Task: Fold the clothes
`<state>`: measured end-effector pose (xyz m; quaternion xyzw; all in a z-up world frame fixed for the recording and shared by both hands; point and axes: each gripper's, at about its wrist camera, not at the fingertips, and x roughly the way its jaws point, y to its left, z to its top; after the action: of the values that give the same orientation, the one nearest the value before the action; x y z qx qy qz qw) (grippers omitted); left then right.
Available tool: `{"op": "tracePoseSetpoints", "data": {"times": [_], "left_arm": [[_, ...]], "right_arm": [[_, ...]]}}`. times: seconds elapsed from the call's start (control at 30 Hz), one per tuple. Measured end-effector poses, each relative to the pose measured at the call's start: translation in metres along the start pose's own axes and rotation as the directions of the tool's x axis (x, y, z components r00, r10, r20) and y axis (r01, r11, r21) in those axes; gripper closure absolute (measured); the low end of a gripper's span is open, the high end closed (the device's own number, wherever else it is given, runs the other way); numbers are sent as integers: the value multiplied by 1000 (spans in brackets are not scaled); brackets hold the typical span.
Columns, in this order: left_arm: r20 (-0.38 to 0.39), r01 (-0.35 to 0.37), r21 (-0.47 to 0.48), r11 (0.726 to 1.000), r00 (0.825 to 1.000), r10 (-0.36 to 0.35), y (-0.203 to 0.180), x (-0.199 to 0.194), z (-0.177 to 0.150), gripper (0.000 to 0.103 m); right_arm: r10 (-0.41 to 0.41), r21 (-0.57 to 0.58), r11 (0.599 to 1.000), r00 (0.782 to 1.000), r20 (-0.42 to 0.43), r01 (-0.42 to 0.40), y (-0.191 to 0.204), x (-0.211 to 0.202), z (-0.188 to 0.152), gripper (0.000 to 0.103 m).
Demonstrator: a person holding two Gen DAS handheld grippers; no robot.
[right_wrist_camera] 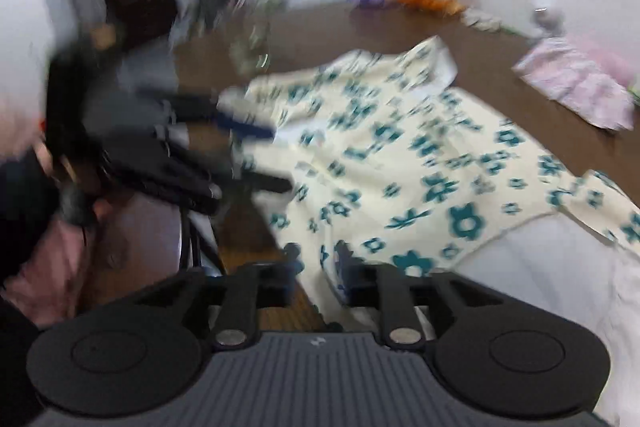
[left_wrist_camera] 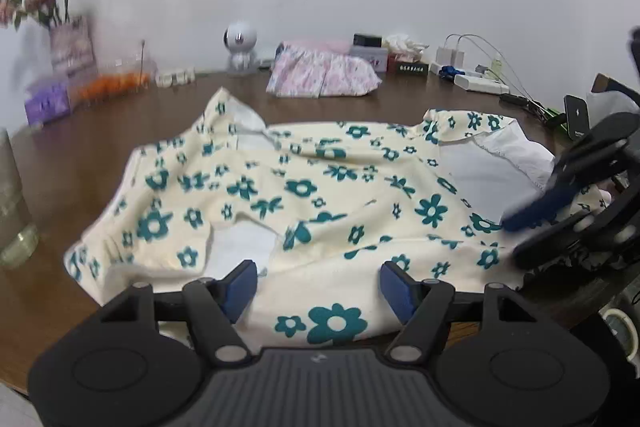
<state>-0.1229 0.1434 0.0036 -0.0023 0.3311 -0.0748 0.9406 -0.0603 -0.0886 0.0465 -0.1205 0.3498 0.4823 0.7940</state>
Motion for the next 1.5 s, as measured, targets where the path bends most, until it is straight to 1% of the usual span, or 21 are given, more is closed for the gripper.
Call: {"op": "tracePoseSetpoints", "data": {"times": [0.07,0.1,0.17,0.23,0.33,0.37,0.43,0.5,0.57,0.63,0.77,0.87,0.93,1.0,1.13,1.2,1.23,1.27,1.3,1.33,1.5], "left_arm": [[-10,10,23,1000,1000,-10,-1,-3,-4,43],[-15,15,36,999,1000,-15,-2,-5,-7,53],[-29,40,60,997,999,-39,-3,-11,-9,56],[-19,70,16,997,997,-70,5,-15,-5,50],[5,61,-101,993,998,-61,20,-4,12,41],[11,63,-129,990,998,-62,25,2,18,40],[-23,24,-191,981,999,-29,33,20,27,40],[-38,16,-177,984,999,-23,33,28,30,44],[-48,41,-159,986,998,-50,31,32,32,62],[-60,82,-153,985,994,-92,27,32,29,92],[-43,8,-192,981,999,-16,30,27,22,98],[-20,5,-248,969,1000,-10,36,15,22,91],[-13,50,-242,969,998,-55,35,8,27,49],[-35,56,-250,967,997,-67,37,16,31,36],[-82,61,-267,962,993,-86,41,35,40,37],[-76,59,-289,955,994,-84,45,45,45,38],[-73,54,-296,954,994,-79,46,49,48,47],[-76,46,-302,952,995,-72,46,52,49,60],[-79,37,-307,951,995,-65,45,56,51,92],[-78,21,-311,950,996,-47,46,58,51,102],[-50,-16,-387,922,999,-4,54,52,39,98]], "right_arm": [[-55,49,997,998,-39,57,-13,3,-4,71],[-60,50,997,996,-67,63,-16,5,-5,73],[-76,82,994,997,-35,78,-29,1,2,71],[-94,119,989,996,11,92,-44,-5,11,51],[-317,266,913,948,-12,308,-91,11,32,50],[-352,303,887,935,-42,348,-105,19,37,50],[-339,383,857,937,-85,345,-131,34,43,54],[-325,452,830,942,-86,327,-150,46,46,54],[-367,470,812,929,-52,347,-156,55,47,59],[-398,457,809,916,-39,371,-158,61,52,97],[-482,462,774,876,-11,432,-166,68,55,97],[-450,471,787,893,-1,398,-163,61,52,89],[-389,437,825,921,-20,358,-151,49,50,49],[-298,374,883,954,-21,284,-126,33,38,46],[-154,229,960,987,-50,161,-70,15,7,51],[-126,186,973,990,-71,137,-49,19,-4,75],[-122,164,977,990,-76,133,-40,21,-10,95],[-139,147,978,988,-67,147,-33,19,-13,96],[-157,139,977,985,-68,165,-28,16,-14,97],[-166,131,976,984,-71,174,-25,12,-15,99],[-207,153,964,975,-81,217,-25,-6,-25,100]]}}
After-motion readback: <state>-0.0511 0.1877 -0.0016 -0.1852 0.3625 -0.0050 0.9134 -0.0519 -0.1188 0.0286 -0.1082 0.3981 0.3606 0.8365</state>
